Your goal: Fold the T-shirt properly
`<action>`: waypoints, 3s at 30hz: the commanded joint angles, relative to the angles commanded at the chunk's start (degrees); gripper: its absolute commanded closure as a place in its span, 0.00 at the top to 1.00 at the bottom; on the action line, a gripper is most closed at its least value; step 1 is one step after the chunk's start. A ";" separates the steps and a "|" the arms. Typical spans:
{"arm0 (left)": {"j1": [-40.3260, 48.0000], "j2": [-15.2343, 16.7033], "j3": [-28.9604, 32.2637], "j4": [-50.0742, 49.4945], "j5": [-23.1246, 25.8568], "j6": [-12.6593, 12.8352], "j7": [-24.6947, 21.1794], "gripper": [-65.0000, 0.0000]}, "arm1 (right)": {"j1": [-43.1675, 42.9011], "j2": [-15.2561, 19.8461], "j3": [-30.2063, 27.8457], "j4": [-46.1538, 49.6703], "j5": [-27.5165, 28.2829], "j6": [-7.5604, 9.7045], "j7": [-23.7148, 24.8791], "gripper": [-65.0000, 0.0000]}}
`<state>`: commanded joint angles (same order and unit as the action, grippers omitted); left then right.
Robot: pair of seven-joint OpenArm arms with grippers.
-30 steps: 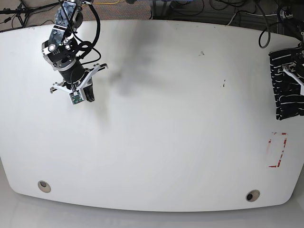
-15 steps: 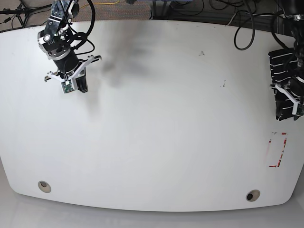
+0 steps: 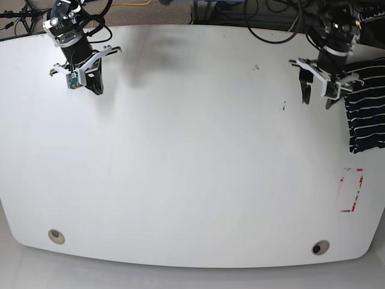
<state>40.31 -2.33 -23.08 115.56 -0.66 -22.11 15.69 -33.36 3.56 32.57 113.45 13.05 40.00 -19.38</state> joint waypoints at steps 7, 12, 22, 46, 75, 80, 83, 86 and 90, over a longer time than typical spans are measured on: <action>13.89 4.31 2.11 -0.09 0.00 0.00 -4.66 0.49 | -7.21 0.00 3.60 -0.09 5.63 0.00 -0.35 0.00; 20.66 4.40 3.69 -0.53 -0.18 0.00 -4.92 0.49 | -13.36 -1.58 3.43 -0.09 7.12 0.00 -0.35 0.00; 28.22 4.04 4.13 -6.33 -5.27 0.00 -4.92 0.49 | -22.95 -4.84 3.08 -3.08 7.12 0.00 0.00 0.00; 11.78 -3.78 10.90 -41.05 -8.79 0.44 -4.84 0.49 | -15.30 -4.92 -3.16 -35.16 -8.44 0.00 8.62 0.00; -25.49 -3.69 11.25 -99.25 6.77 12.04 -13.98 0.50 | 12.66 -3.43 -3.34 -77.27 -35.87 -8.92 16.79 0.00; -27.16 -3.52 11.25 -99.87 7.21 13.45 -14.07 0.50 | 15.38 -3.34 -3.34 -81.58 -38.86 -13.49 16.70 0.02; -28.48 -3.52 11.25 -100.04 7.21 13.45 -13.80 0.50 | 16.70 -3.08 -3.34 -83.78 -38.95 -14.64 16.70 0.07; -28.66 -3.43 11.25 -100.04 7.21 13.45 -13.80 0.50 | 17.58 -1.76 -3.34 -85.45 -38.95 -15.34 16.70 0.10; -28.66 -3.43 11.25 -100.04 7.21 13.45 -13.80 0.50 | 18.46 -1.67 -3.43 -86.59 -38.95 -15.16 16.88 0.10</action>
<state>11.65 -5.76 -11.82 15.52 6.55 -8.66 1.89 -14.90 1.89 29.14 26.86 -25.89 24.84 -2.51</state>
